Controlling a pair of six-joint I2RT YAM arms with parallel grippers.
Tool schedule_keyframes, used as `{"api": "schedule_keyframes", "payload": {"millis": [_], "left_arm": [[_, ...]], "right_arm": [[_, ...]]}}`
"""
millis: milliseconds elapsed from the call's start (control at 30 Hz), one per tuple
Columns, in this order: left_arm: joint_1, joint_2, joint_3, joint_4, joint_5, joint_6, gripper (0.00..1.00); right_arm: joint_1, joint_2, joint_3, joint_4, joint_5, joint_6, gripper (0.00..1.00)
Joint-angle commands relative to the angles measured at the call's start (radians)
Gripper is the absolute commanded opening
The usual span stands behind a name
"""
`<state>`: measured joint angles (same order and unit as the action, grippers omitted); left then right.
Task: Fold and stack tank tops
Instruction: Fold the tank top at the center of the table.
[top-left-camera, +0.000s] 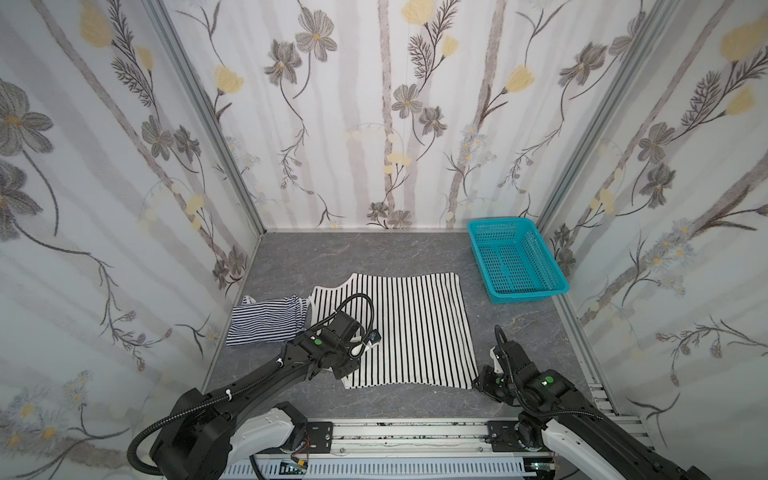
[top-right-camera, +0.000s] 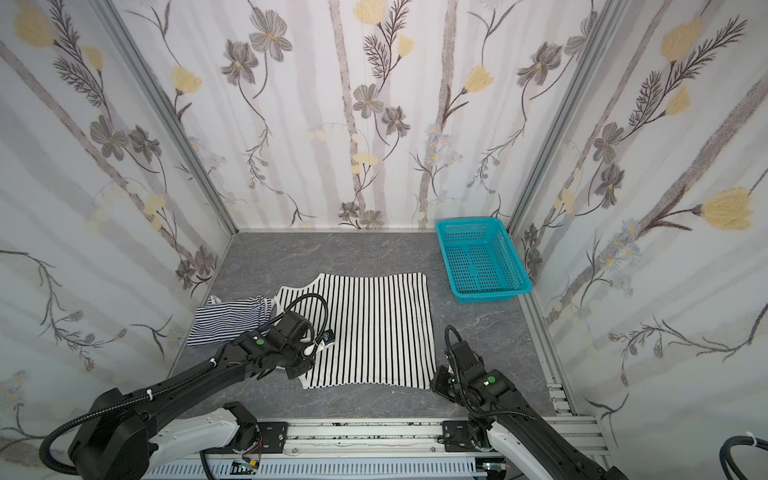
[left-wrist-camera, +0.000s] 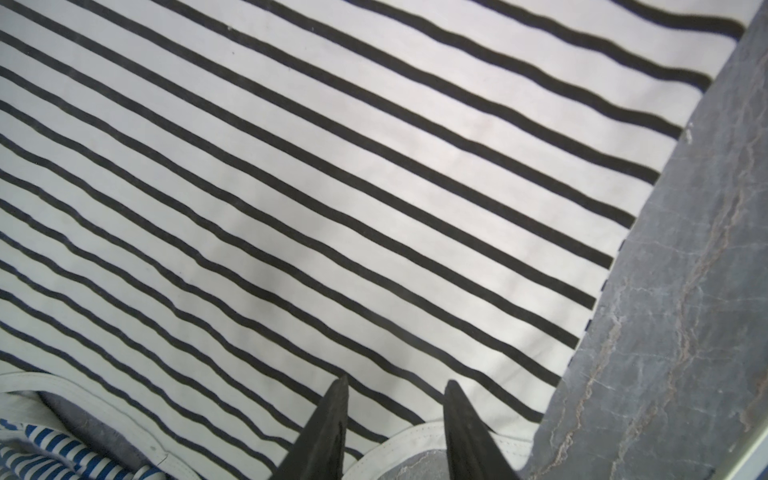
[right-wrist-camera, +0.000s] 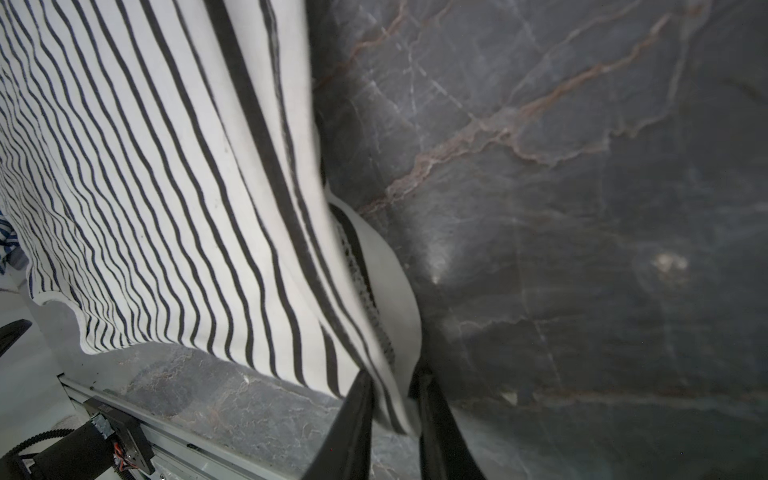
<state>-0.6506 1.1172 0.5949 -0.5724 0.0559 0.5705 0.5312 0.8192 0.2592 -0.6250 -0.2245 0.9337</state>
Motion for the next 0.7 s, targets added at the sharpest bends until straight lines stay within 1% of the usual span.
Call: {"api": "schedule_keyframes", "payload": {"millis": [0,67,100,133,167,233,267,467,667], "left_arm": [[0.005,-0.008,-0.010,-0.007,0.000,0.017,0.40],[0.005,-0.013,-0.013,-0.012,0.004,0.020,0.40],[0.005,-0.017,-0.016,-0.015,0.012,0.023,0.40],[0.006,-0.019,-0.015,-0.019,0.017,0.024,0.40],[0.005,-0.020,-0.016,-0.025,0.030,0.026,0.40],[0.005,-0.016,-0.015,-0.041,0.054,0.027,0.40],[0.005,-0.012,-0.014,-0.053,0.072,0.028,0.40],[-0.012,0.022,-0.017,-0.124,0.128,0.050,0.40],[-0.018,0.006,0.011,-0.188,0.175,0.083,0.40]], "right_arm": [[0.002,0.004,0.030,0.018,0.028,0.014,0.20],[0.002,0.011,0.048,0.014,0.027,0.010,0.17],[0.001,0.016,0.057,0.013,0.027,0.006,0.13],[0.001,0.021,0.066,0.011,0.030,0.004,0.11],[0.002,0.026,0.075,0.008,0.034,-0.001,0.07],[0.002,0.039,0.092,0.001,0.041,-0.007,0.03],[0.001,0.046,0.101,-0.002,0.042,-0.011,0.00],[0.001,0.085,0.146,-0.012,0.059,-0.030,0.00],[0.002,0.113,0.165,0.000,0.062,-0.039,0.00]]}}
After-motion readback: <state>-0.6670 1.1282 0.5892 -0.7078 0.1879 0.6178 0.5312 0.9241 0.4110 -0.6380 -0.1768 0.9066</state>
